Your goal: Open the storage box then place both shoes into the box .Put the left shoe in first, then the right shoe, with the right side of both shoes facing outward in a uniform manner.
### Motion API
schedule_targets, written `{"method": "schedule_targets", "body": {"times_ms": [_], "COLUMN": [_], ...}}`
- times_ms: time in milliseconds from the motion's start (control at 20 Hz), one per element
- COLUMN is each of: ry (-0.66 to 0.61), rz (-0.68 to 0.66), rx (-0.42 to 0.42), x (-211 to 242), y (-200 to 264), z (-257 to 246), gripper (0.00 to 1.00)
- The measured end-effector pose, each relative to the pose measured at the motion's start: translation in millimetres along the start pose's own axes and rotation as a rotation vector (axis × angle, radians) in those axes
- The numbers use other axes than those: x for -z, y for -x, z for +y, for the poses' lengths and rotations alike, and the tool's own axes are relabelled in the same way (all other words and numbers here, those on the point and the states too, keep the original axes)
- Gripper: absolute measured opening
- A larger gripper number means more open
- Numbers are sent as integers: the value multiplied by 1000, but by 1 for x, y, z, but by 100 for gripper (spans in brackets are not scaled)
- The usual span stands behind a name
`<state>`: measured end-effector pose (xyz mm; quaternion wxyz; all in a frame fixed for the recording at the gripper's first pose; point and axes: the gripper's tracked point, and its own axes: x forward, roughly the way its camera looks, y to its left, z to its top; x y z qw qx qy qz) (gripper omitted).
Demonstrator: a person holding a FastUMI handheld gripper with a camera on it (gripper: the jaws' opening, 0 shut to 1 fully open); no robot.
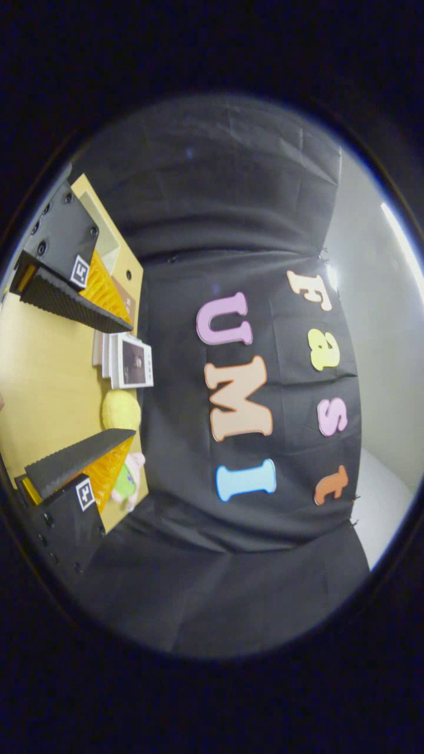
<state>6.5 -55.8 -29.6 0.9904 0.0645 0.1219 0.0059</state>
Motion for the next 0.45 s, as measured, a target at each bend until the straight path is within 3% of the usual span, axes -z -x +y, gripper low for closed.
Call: {"method": "schedule_targets", "body": {"times_ms": [450], "ry": [21], "rz": [-65], "rx": [62], "x": [-12], "y": [-10], "z": [-16], "gripper": [100]}}
